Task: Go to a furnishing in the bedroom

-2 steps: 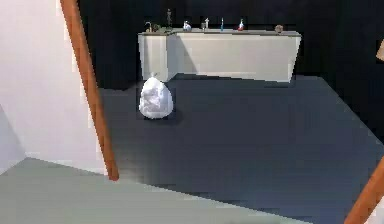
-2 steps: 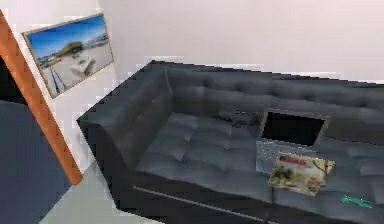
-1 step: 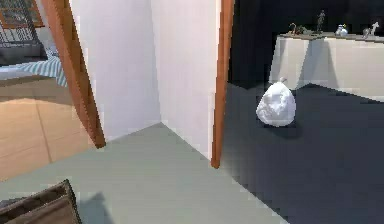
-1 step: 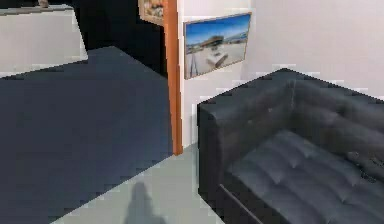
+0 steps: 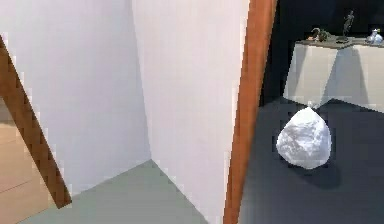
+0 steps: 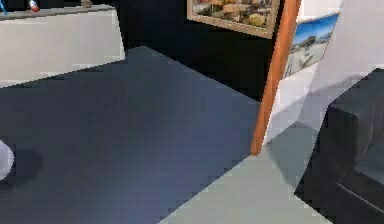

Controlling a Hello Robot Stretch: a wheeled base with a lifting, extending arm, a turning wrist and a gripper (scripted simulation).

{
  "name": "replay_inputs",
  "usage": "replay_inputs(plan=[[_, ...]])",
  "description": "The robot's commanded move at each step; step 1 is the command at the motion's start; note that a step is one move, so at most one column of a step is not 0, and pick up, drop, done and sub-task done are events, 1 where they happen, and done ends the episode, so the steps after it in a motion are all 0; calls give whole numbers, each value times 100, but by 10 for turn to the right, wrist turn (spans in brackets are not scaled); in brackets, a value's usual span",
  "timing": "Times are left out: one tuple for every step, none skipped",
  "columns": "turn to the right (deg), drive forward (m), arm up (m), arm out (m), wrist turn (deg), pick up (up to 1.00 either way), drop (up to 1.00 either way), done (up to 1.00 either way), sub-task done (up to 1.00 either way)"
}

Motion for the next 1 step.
replay_inputs(plan=[[-360,0,0,0,0,0,0,0,0]])
